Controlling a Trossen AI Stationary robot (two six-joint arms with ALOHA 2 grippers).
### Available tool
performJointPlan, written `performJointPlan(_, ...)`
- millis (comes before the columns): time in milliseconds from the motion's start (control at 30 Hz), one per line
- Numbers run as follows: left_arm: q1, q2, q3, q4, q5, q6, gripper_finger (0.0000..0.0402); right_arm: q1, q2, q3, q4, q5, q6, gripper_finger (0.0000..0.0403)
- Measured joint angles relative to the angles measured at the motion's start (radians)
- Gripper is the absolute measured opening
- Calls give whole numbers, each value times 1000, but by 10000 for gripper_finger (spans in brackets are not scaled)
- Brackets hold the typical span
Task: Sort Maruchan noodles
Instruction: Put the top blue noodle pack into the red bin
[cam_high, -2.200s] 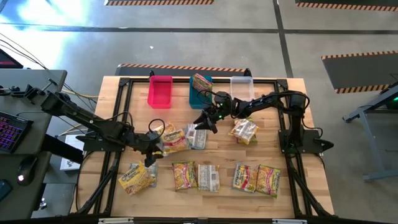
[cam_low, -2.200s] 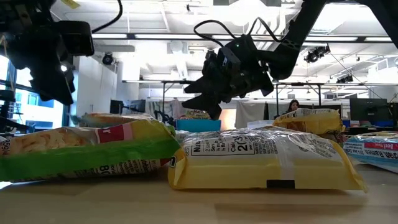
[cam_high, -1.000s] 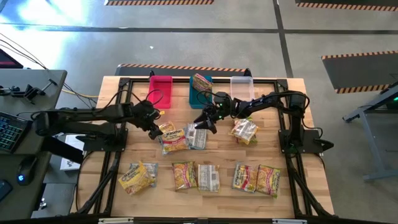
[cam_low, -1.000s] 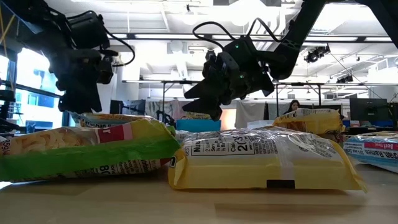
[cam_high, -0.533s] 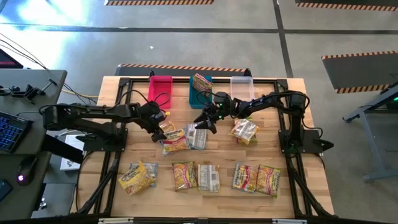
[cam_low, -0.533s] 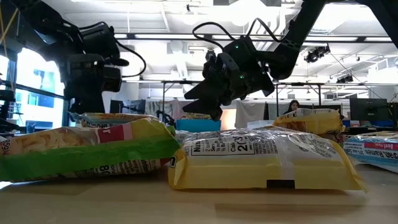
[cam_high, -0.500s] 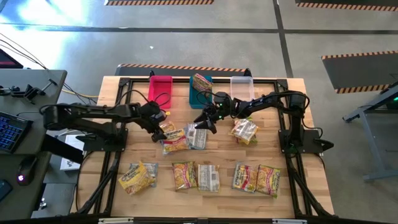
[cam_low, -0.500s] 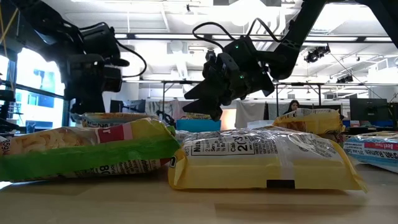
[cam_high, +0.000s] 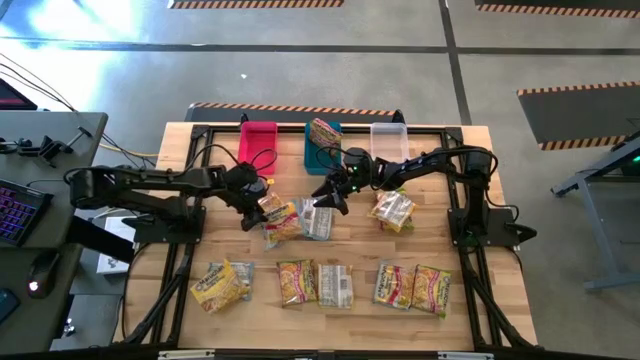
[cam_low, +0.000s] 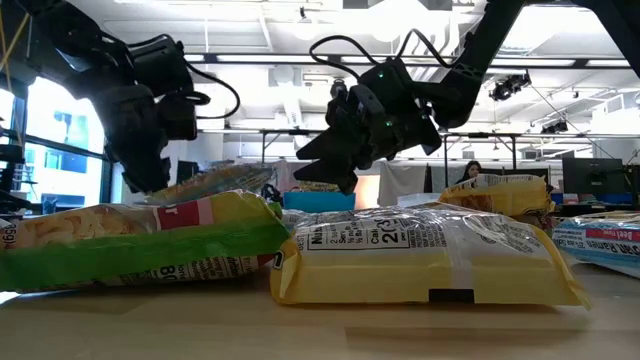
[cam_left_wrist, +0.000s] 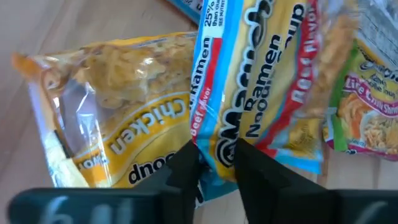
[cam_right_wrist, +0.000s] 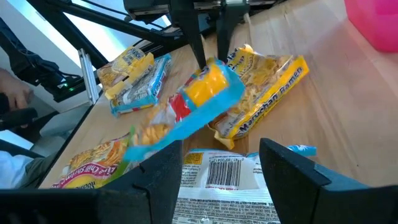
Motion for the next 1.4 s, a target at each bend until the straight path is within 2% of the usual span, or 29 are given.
performJointPlan(300,0,-66,67,-26,6,36,4,0,0,0,0,0,0,201)
performJointPlan(567,0,-125,140,-36,-3,54,0,0,0,0,1,0,0,201)
performJointPlan(800,5,-197,246,-125,-143,108,0,3,-1,0,2,11,-8,201)
performJointPlan(1067,71,-217,338,-228,-258,222,0,-41,-58,1,-19,10,-41,201)
performJointPlan(1233,127,-217,365,-228,-318,339,0,-60,-111,1,-91,6,-94,201)
performJointPlan(1400,176,-220,378,-171,-367,379,0,-62,-164,1,-157,35,-170,201)
